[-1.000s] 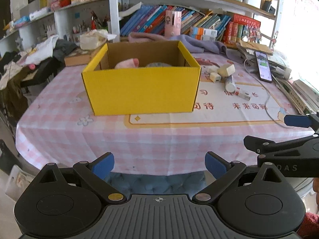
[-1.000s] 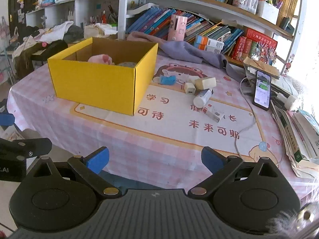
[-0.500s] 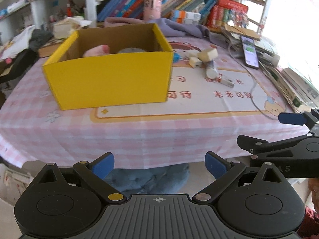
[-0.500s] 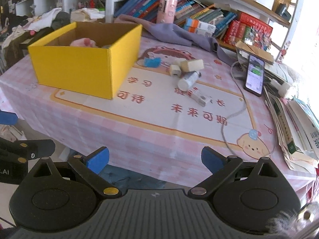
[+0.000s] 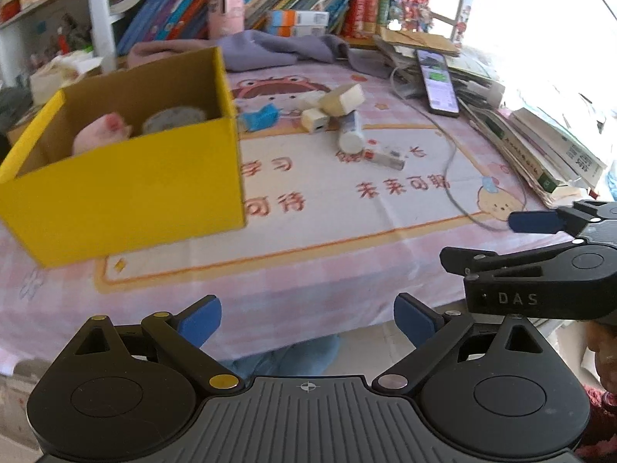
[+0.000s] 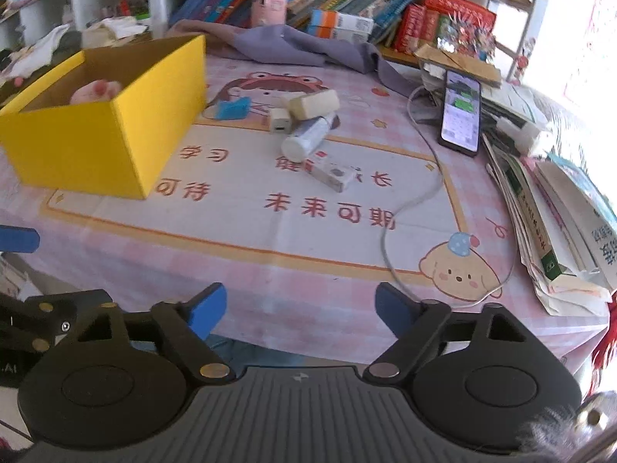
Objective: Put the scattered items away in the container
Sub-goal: 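Move both tools toward the spray bottle and medicine box beside the box, then close the left tool on the white spray bottle while the right tool grasps the medicine box, then lift the spray bottle with the left tool while the right tool carries the medicine box to the box, then lower the spray bottle and medicine box into the yellow box and open both tools, then raise both tools out of the box and pull back from it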
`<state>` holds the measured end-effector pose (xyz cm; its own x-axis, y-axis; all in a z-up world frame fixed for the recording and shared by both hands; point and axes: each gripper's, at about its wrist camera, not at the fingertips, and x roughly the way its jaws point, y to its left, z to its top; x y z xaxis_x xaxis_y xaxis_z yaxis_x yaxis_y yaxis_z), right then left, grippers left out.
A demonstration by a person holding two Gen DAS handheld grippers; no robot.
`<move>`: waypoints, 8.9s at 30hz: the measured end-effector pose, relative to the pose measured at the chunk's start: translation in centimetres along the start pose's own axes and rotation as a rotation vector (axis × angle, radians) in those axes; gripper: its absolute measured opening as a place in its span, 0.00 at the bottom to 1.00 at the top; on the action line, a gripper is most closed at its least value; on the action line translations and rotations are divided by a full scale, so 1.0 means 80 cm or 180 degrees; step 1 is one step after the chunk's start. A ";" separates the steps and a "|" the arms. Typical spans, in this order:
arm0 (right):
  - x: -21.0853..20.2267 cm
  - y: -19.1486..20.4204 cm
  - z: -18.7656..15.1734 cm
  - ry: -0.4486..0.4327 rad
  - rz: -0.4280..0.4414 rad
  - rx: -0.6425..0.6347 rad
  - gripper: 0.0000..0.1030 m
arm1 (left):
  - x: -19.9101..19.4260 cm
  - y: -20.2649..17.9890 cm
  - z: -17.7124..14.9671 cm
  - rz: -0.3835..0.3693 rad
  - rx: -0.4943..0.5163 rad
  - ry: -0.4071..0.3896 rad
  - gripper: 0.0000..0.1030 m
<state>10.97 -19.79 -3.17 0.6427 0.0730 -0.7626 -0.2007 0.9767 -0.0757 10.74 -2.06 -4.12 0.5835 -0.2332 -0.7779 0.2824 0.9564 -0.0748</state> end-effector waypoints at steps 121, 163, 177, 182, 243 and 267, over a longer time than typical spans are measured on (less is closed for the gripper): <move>0.003 0.015 0.056 -0.0196 0.0491 -0.0509 0.27 | -0.028 0.001 0.040 -0.0430 -0.0204 -0.0527 0.30; -0.042 0.209 0.043 -0.0235 0.1434 -0.1278 0.27 | -0.125 0.152 -0.068 0.0201 -0.0960 -0.0546 0.30; -0.025 0.195 0.161 -0.0749 0.1532 -0.1112 0.27 | -0.108 0.185 0.039 0.0346 -0.0750 -0.0900 0.30; 0.006 0.190 0.215 -0.0837 0.1456 -0.1135 0.27 | -0.079 0.197 0.087 0.0405 -0.0604 -0.0913 0.30; 0.054 0.221 0.233 -0.0742 0.1371 -0.1945 0.50 | -0.058 0.205 0.103 0.0649 -0.0575 -0.0911 0.58; -0.060 0.147 0.129 -0.1204 0.0844 -0.0923 0.50 | -0.149 0.138 0.015 0.0733 -0.0615 -0.1267 0.76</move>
<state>13.14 -6.59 6.20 0.7527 0.4290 -0.4994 -0.5535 0.8231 -0.1272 7.85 11.05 5.08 0.8702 -0.0251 -0.4921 -0.0123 0.9973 -0.0725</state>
